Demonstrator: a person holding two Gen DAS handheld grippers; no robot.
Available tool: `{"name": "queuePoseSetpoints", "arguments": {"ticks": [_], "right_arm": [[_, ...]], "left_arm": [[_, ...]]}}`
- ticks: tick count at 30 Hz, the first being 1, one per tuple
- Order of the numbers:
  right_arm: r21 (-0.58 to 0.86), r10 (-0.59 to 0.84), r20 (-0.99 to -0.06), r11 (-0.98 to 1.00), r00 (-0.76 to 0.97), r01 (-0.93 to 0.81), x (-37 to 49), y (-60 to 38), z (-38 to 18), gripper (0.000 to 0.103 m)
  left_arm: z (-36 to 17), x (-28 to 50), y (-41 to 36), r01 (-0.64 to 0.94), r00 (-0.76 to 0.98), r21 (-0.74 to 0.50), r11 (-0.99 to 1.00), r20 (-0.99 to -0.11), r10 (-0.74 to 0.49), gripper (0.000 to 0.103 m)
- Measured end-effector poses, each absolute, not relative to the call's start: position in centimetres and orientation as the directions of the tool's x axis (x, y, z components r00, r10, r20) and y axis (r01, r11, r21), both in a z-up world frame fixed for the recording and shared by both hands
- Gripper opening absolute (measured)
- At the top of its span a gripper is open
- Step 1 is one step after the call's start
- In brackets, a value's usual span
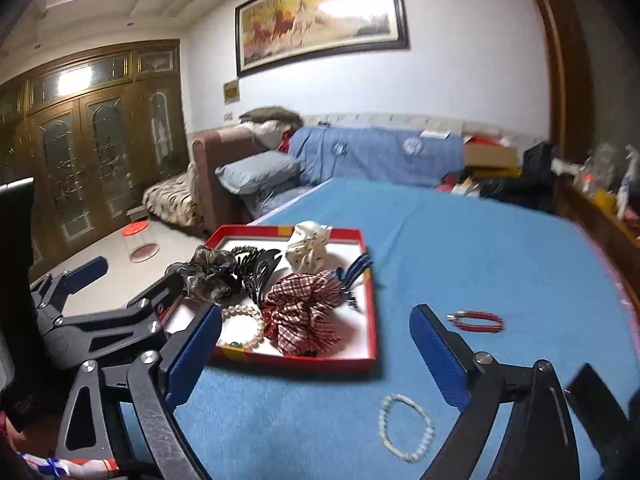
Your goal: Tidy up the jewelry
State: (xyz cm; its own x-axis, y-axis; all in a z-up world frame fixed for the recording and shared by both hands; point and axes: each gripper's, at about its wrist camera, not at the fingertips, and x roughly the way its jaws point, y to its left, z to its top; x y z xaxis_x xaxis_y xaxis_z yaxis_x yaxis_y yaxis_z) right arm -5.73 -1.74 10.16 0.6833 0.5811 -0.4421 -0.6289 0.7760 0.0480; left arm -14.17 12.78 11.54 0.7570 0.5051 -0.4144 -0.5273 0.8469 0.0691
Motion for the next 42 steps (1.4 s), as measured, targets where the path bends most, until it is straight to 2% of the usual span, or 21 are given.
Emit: {"name": "queuePoseSetpoints", "arguments": {"ticks": [3,7,13,18,31,42], "right_arm": [[0.028,0.559,-0.439,0.791,0.704,-0.611,-7.9,-2.8,9.8,0.103],[0.002,0.525,-0.48,0.802,0.703,-0.597,-9.6,-3.5,8.5,0.103],[0.046,0.508,-0.512,0.821,0.692,-0.569,-9.7,-5.0,7.1,0.103],[0.07,0.517,-0.501,0.823,0.694,-0.563,-9.9,-5.5,7.2,0.103],[0.048,0.523,-0.528,0.805,0.669,-0.591,-10.2,-4.0,6.4,0.103],[0.035,0.52,-0.54,0.8,0.662,-0.599,-10.4,-3.3,6.2,0.103]], "left_arm": [[10.9,-15.9,11.2,-0.52,0.746,0.119,0.846,-0.418,0.518,0.103],[9.8,-17.7,10.1,-0.5,0.738,0.137,0.855,-0.449,0.504,0.103],[8.3,-18.3,9.3,-0.567,0.655,0.208,0.797,-0.473,0.589,0.103],[7.7,-18.7,9.0,-0.555,0.655,0.236,0.798,-0.468,0.594,0.103],[6.5,-18.2,10.3,-0.544,0.645,0.196,0.816,-0.524,0.556,0.103],[6.2,-18.2,11.2,-0.554,0.643,0.17,0.815,-0.534,0.548,0.103]]}}
